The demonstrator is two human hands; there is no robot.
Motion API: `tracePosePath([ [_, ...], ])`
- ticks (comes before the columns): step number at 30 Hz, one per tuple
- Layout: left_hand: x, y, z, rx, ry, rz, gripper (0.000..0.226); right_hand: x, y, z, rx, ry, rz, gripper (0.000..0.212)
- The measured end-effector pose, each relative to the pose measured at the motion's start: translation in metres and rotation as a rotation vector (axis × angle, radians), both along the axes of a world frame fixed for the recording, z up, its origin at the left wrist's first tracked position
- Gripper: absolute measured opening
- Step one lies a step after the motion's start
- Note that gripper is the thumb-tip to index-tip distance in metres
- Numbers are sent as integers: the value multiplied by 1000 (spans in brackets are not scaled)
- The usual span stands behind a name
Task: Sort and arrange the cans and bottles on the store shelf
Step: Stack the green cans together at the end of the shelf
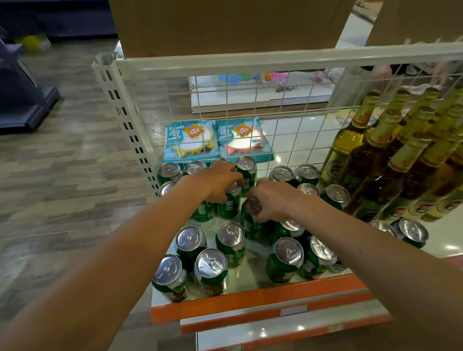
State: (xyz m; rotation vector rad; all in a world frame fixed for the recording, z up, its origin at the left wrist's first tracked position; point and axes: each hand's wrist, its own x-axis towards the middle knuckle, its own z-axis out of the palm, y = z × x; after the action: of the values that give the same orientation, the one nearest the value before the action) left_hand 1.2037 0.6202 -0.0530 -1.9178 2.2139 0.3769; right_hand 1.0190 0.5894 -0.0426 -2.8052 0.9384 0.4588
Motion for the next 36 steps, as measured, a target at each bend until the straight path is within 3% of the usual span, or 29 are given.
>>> tracePosePath([
  [4, 1, 4, -11, -98, 110, 139, 76, 0, 2, -1, -28, 7, 31, 44],
  [8, 4, 3, -9, -128, 244, 220, 50, 1, -1, 0, -12, 7, 24, 49],
  [11, 4, 3, -5, -121, 244, 217, 47, 1, -1, -3, -11, 7, 19, 49],
  [18, 0, 3, -4, -102, 200, 213, 64, 0, -3, -6, 7, -31, 3, 48],
  [25, -1, 6, -3, -115, 178, 210, 67, -4, -9, -5, 99, -73, -51, 49],
  [33, 0, 2, -3, -97, 184, 224, 64, 8, -25, 14, 131, -147, -135, 34],
  [36, -1, 1, -3, -87, 167, 230, 67, 16, -36, 15, 128, -134, -173, 40],
])
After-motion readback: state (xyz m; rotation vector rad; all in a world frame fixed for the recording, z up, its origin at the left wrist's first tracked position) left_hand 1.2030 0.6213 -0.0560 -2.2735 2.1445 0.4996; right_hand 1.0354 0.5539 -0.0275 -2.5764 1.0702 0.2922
